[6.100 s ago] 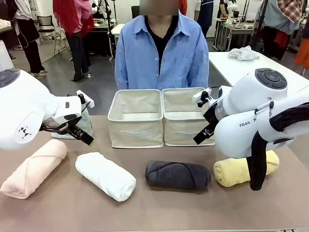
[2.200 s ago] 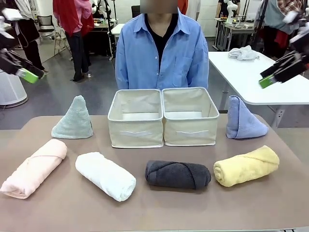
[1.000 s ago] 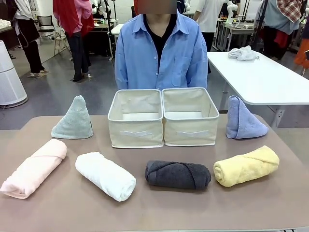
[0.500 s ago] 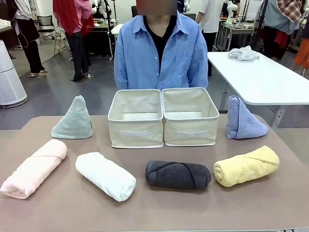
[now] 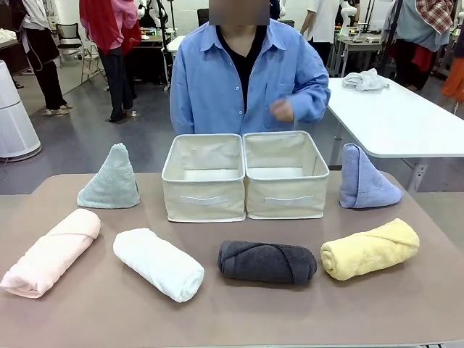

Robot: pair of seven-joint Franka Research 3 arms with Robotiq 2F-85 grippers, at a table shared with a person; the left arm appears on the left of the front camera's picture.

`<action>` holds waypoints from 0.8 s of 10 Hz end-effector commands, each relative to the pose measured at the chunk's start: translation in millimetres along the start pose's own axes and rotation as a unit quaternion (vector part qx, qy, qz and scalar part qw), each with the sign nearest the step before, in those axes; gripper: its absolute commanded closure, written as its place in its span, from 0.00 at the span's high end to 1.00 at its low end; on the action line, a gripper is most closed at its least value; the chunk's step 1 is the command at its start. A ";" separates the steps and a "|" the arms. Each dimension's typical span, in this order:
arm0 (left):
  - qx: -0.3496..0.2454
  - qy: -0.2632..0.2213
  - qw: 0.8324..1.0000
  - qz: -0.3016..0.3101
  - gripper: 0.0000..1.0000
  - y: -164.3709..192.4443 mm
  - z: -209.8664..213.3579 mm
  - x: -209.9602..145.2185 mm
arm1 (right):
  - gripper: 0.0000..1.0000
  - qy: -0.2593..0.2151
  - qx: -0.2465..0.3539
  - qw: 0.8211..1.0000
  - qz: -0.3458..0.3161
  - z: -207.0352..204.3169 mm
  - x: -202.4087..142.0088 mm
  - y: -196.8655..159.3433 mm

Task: Sort the towels based on their folding style.
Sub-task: Pick up one triangle-folded towel and place it in the left Fabric basket.

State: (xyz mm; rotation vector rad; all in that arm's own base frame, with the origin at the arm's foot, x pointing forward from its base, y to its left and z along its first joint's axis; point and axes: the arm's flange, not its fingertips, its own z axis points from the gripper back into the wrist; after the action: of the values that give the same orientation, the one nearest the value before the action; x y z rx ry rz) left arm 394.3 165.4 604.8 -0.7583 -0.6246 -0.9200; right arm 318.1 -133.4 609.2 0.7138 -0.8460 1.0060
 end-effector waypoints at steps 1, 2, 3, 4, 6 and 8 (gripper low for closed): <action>-0.002 -0.010 1.000 -0.002 1.00 0.9 1.3 3.6 | 1.00 -0.005 0.002 1.000 0.006 -0.6 0.7 0.4; -0.002 -0.010 1.000 -0.002 1.00 0.9 1.3 3.6 | 1.00 -0.005 0.002 1.000 0.006 -0.6 0.7 0.4; -0.002 -0.010 1.000 -0.002 1.00 0.9 1.3 3.6 | 1.00 -0.005 0.002 1.000 0.006 -0.6 0.7 0.4; -0.002 -0.010 1.000 -0.002 1.00 0.9 1.3 3.6 | 1.00 -0.005 0.002 1.000 0.006 -0.6 0.7 0.4; -0.002 -0.010 1.000 -0.002 1.00 0.9 1.3 3.6 | 1.00 -0.005 0.002 1.000 0.006 -0.6 0.7 0.4; 0.000 -0.001 1.000 0.000 1.00 0.0 0.0 0.4 | 1.00 -0.005 0.002 1.000 0.006 -0.6 0.7 0.4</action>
State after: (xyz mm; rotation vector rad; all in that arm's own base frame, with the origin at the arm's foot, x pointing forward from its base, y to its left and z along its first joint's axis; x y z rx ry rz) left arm 394.5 165.2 605.1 -0.7598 -0.6269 -0.9199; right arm 318.1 -133.3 609.2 0.7138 -0.8461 1.0063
